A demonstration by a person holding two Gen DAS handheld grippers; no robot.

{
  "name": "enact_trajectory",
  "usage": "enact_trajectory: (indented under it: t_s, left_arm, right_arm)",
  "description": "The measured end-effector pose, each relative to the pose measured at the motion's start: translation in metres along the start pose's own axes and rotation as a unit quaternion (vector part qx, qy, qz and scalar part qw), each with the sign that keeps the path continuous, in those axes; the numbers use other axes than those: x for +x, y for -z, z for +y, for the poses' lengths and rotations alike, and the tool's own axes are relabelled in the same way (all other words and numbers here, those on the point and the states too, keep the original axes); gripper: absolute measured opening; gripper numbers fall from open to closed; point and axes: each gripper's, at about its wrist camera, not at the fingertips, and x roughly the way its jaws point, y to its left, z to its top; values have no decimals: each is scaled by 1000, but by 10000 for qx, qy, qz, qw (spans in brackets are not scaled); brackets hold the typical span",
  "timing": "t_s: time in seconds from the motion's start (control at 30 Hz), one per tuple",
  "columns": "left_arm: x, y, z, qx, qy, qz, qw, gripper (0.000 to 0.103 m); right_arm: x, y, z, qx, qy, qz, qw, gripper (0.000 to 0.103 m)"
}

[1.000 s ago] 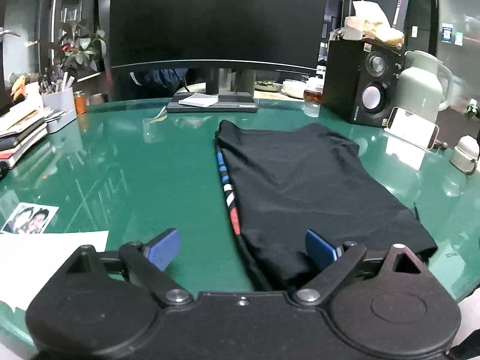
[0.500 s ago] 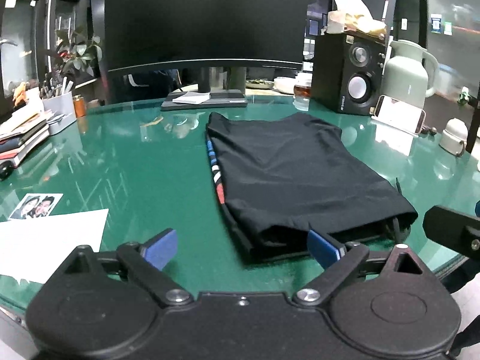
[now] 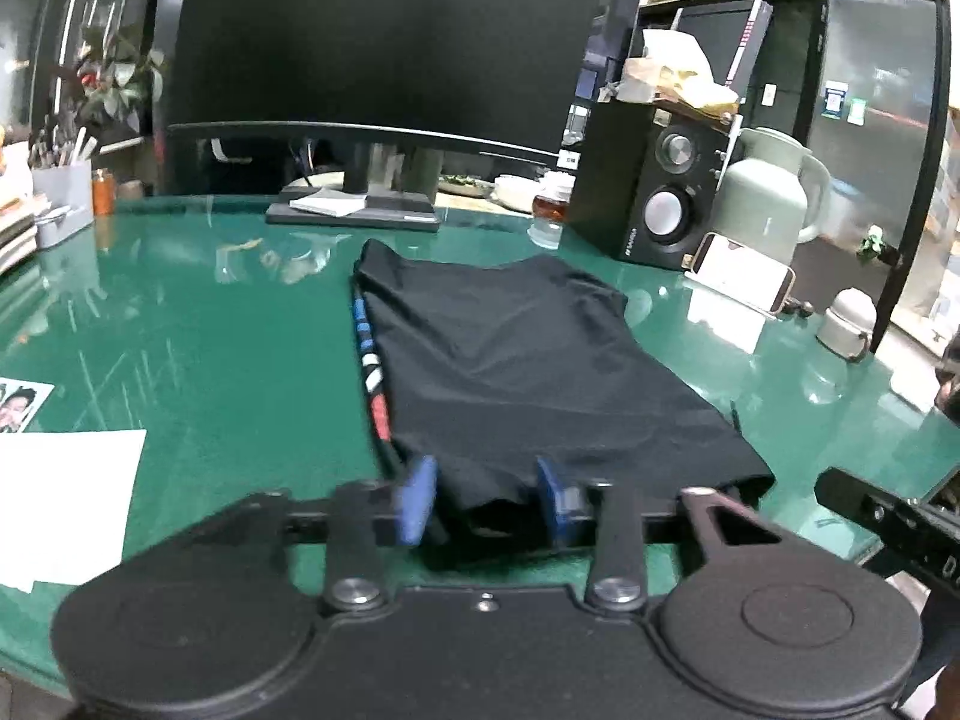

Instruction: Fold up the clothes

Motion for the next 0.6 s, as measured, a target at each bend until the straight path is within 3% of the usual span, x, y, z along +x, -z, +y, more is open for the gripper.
enact_trajectory:
  t_s: [0.13, 0.23, 0.4, 0.47, 0.6]
  left_arm:
    - [15, -22, -3, 165, 135, 11, 9998, 28]
    - [32, -38, -20, 510, 202, 24, 9985, 28]
    - [87, -84, -56, 1169, 487, 117, 9919, 28]
    - [130, -106, -75, 1529, 490, 193, 9868, 28]
    - [181, -119, -92, 1842, 541, 354, 9808, 28]
  right_arm:
    - [6, 3, 11, -429, -284, -113, 9986, 2]
    - [16, -2, 14, -380, -317, -148, 9987, 2]
    - [42, -18, 9, -339, -136, 131, 9992, 3]
    - [53, -24, 6, -402, -190, 235, 9987, 4]
    - [76, -31, -1, -429, -224, 432, 9979, 5]
